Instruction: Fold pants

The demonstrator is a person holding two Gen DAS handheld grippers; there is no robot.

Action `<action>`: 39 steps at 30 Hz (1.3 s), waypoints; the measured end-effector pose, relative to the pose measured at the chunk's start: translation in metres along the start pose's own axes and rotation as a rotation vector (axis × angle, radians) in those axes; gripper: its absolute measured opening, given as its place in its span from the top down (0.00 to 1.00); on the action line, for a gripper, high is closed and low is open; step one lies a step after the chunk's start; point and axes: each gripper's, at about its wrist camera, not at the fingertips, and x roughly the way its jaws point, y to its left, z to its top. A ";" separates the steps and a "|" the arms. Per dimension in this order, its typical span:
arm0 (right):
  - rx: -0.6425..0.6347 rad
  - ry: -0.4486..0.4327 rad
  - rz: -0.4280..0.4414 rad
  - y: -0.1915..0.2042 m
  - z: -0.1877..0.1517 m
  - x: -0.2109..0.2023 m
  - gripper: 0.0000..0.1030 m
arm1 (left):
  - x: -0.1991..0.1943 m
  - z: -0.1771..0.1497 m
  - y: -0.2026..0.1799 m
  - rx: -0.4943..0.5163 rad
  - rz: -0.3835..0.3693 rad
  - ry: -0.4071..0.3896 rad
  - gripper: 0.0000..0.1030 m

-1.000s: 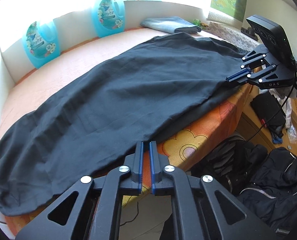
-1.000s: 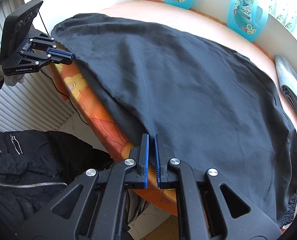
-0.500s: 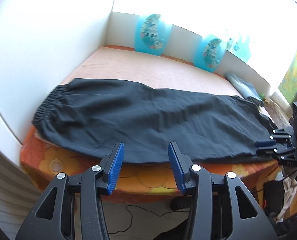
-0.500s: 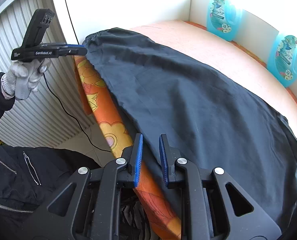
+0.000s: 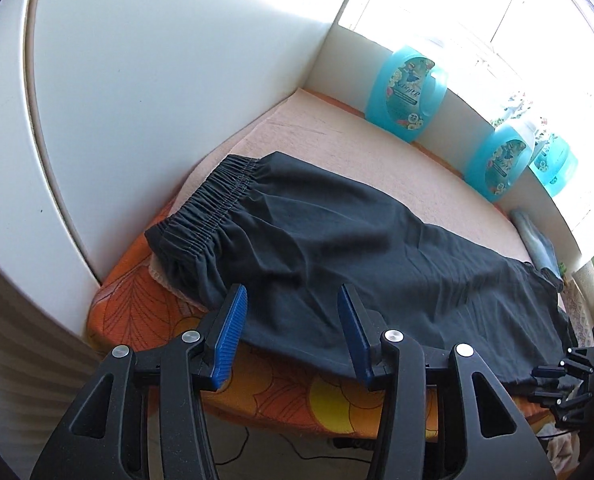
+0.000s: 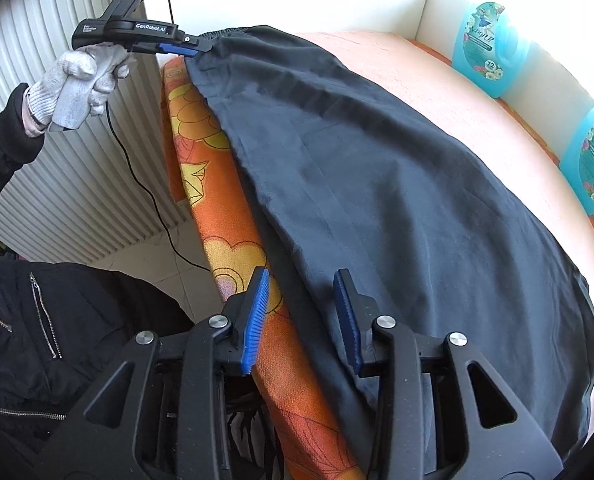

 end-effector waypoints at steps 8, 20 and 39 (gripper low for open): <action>0.046 -0.043 0.031 0.002 0.011 -0.006 0.94 | 0.008 0.007 -0.005 0.069 0.097 -0.053 0.87; 0.240 -0.088 0.030 -0.063 -0.011 -0.055 0.66 | 0.002 0.012 0.011 0.003 0.072 -0.058 0.58; 0.224 0.022 -0.005 -0.056 -0.055 -0.027 0.81 | -0.012 -0.005 0.012 -0.049 0.116 -0.114 0.51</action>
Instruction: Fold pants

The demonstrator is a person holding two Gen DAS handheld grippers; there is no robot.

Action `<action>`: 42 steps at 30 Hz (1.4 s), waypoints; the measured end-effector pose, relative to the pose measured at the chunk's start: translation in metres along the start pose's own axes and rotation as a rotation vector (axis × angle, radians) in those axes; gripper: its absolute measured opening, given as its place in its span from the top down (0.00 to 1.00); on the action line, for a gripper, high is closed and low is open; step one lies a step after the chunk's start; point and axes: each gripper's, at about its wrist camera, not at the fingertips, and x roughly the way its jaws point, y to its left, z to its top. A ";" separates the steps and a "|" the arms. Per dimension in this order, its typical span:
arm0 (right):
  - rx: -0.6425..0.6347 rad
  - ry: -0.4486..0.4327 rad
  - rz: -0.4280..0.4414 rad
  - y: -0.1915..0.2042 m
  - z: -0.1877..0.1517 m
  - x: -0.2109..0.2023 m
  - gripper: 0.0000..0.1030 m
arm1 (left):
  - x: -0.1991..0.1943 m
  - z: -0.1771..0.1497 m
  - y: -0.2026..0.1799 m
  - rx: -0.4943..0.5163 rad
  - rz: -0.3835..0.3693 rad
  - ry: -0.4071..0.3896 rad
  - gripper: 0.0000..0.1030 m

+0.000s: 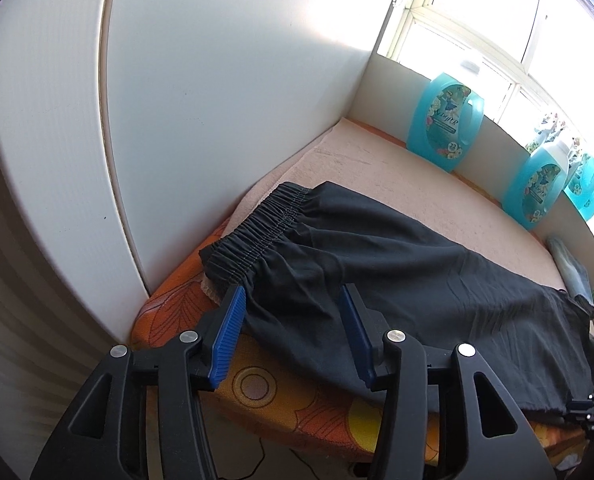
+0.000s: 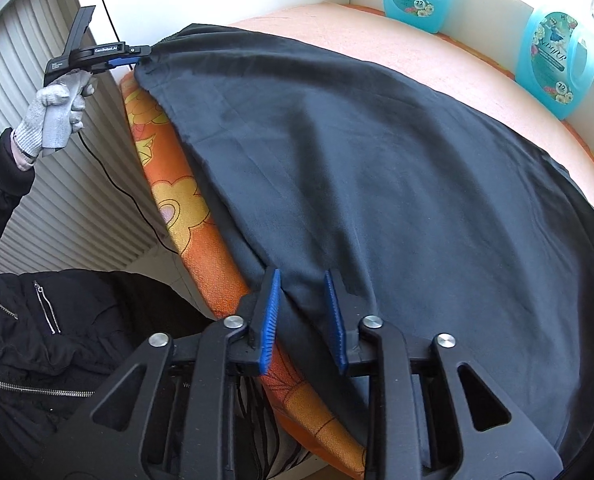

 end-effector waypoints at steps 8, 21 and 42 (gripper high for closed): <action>0.004 -0.019 0.014 0.006 0.002 -0.002 0.90 | 0.018 0.007 0.022 -0.118 0.000 0.063 0.43; 0.127 -0.078 0.100 -0.013 0.001 -0.026 0.93 | 0.032 0.030 -0.011 0.046 0.092 -0.044 0.91; -0.214 -0.201 0.229 0.135 0.200 0.036 0.59 | -0.036 -0.017 0.015 -0.030 -0.087 -0.016 0.55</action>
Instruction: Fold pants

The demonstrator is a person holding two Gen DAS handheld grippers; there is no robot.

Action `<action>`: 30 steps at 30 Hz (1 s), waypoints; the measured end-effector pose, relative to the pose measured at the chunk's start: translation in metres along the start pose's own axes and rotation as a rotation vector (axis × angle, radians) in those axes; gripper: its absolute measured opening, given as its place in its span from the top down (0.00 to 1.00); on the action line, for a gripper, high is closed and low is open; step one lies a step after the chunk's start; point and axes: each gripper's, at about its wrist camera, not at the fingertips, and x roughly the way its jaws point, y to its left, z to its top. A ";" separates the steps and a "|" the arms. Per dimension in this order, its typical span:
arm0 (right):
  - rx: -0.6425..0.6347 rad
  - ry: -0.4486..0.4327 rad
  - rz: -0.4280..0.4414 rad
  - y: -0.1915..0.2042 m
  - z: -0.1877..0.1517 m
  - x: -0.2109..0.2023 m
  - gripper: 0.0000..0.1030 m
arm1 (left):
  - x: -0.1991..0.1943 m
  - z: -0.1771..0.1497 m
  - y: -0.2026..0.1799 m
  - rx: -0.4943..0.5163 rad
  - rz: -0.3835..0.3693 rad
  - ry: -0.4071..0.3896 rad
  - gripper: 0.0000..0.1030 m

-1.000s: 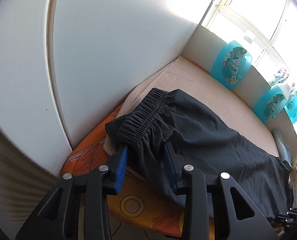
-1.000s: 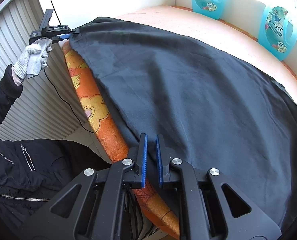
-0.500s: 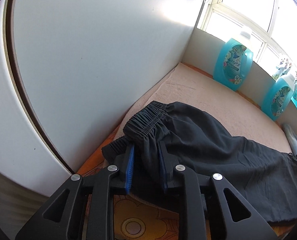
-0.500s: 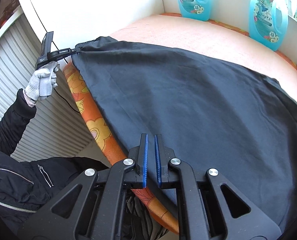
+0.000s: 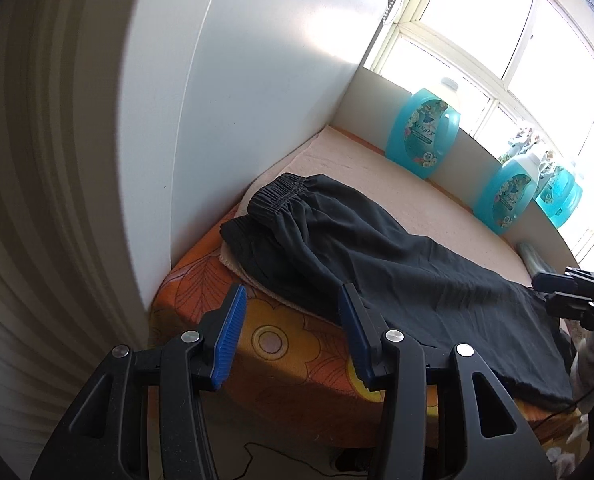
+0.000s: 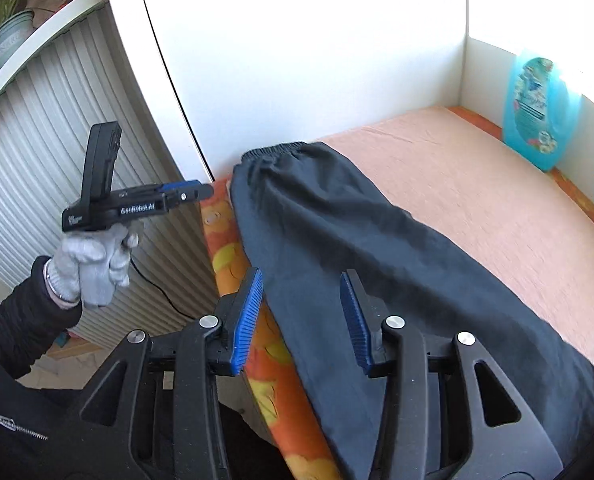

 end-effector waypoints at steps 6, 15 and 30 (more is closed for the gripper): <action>-0.013 0.043 0.080 0.030 0.061 0.091 0.59 | -0.027 -0.014 0.014 -0.018 0.020 -0.032 0.55; -0.107 0.153 -0.015 0.064 0.090 0.193 0.59 | -0.042 -0.029 0.040 -0.111 0.023 -0.034 0.55; -0.223 0.193 -0.108 0.097 0.089 0.213 0.66 | -0.022 -0.037 0.031 -0.109 -0.028 -0.004 0.55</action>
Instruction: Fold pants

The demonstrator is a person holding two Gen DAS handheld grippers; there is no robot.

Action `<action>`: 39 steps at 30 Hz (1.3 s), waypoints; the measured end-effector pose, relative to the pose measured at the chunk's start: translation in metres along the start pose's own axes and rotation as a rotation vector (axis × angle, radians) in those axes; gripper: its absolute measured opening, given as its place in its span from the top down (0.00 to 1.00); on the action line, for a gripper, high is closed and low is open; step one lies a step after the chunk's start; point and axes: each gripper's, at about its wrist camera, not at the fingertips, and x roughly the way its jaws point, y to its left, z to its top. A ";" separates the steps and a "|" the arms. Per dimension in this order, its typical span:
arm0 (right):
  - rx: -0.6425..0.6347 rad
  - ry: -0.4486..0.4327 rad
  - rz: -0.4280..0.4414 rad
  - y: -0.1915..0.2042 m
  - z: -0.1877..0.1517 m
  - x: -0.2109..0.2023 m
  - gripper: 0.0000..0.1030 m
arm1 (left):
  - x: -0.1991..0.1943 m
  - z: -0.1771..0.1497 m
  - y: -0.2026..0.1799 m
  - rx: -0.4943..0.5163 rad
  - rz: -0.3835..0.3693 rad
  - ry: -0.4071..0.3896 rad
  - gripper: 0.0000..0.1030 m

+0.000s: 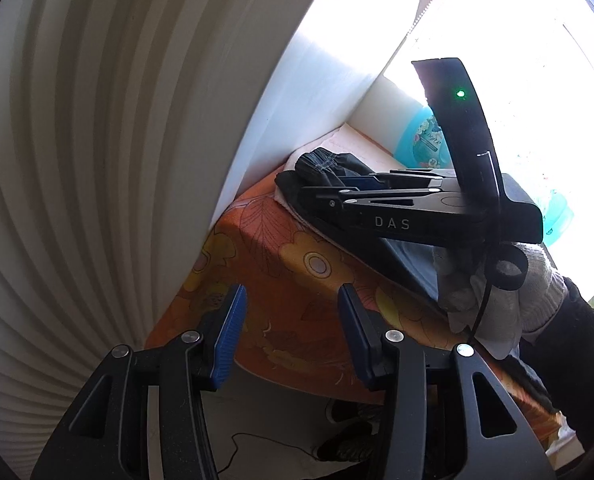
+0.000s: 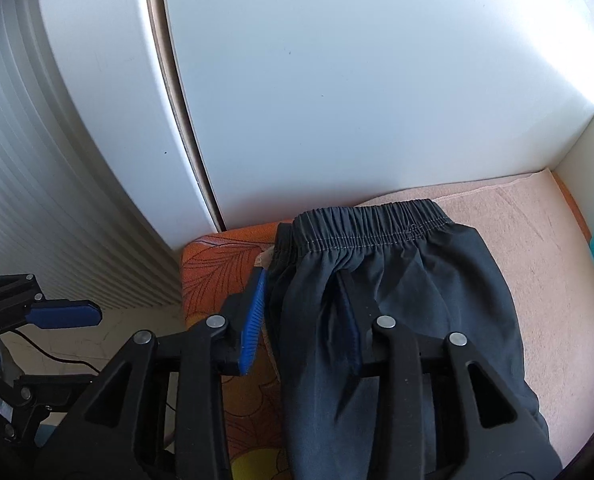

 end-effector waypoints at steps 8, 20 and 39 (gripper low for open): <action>0.011 0.006 -0.026 0.000 -0.003 0.010 0.68 | -0.007 0.002 0.006 -0.024 -0.001 -0.018 0.55; 0.316 -0.099 0.216 -0.056 -0.036 -0.033 0.94 | 0.015 0.038 -0.011 -0.037 -0.112 -0.025 0.55; 0.390 -0.171 0.302 -0.069 -0.080 -0.051 0.94 | 0.088 0.071 -0.015 -0.338 -0.297 0.024 0.40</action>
